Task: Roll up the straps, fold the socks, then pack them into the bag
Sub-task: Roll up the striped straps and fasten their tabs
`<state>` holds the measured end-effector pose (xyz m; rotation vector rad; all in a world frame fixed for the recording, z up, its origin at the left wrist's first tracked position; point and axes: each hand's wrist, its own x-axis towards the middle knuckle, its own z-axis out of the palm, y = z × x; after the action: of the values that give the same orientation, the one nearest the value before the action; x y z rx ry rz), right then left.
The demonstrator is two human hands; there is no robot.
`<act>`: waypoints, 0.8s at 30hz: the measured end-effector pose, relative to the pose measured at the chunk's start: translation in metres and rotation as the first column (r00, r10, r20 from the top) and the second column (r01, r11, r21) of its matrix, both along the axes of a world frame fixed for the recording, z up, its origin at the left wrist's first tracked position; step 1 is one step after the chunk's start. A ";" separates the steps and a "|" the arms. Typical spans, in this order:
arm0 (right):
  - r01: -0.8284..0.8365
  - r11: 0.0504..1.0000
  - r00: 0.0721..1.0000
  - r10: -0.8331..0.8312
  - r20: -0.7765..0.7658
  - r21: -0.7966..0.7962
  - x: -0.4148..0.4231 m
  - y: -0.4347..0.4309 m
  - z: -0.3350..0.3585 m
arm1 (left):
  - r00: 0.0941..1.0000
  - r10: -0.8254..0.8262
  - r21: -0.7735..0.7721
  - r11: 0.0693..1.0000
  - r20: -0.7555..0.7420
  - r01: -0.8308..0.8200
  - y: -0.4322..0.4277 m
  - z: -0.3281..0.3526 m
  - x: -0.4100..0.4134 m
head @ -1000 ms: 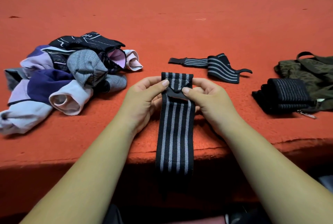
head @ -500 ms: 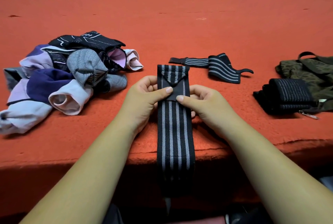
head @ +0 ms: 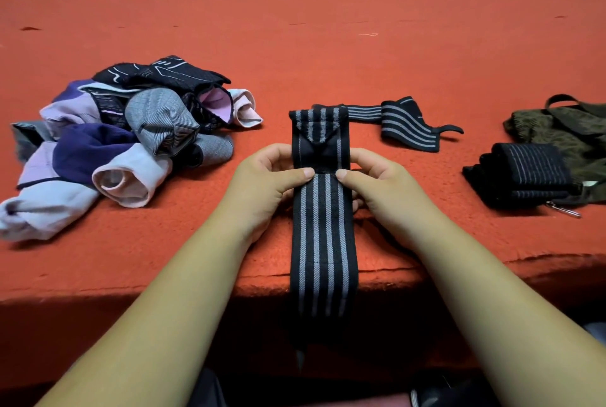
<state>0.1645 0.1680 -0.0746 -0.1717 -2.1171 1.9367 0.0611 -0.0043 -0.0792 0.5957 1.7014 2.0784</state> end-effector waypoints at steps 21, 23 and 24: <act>-0.017 0.974 1.000 0.020 0.012 -0.226 0.004 0.007 0.003 | 0.963 0.019 0.059 0.998 0.268 -0.037 0.000 0.010 0.000; -0.003 0.978 1.000 0.001 -0.009 -0.211 0.005 0.008 0.002 | 0.977 -0.046 -0.007 0.999 0.209 0.048 0.000 0.007 0.001; -0.001 0.977 1.000 -0.002 -0.014 -0.214 0.005 0.008 0.002 | 0.980 -0.080 -0.031 0.996 0.182 0.087 0.000 0.006 0.002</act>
<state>0.1695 0.1761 -0.0724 -0.1996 -1.8954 2.1565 0.0630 -0.0048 -0.0727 0.4431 1.5832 1.9719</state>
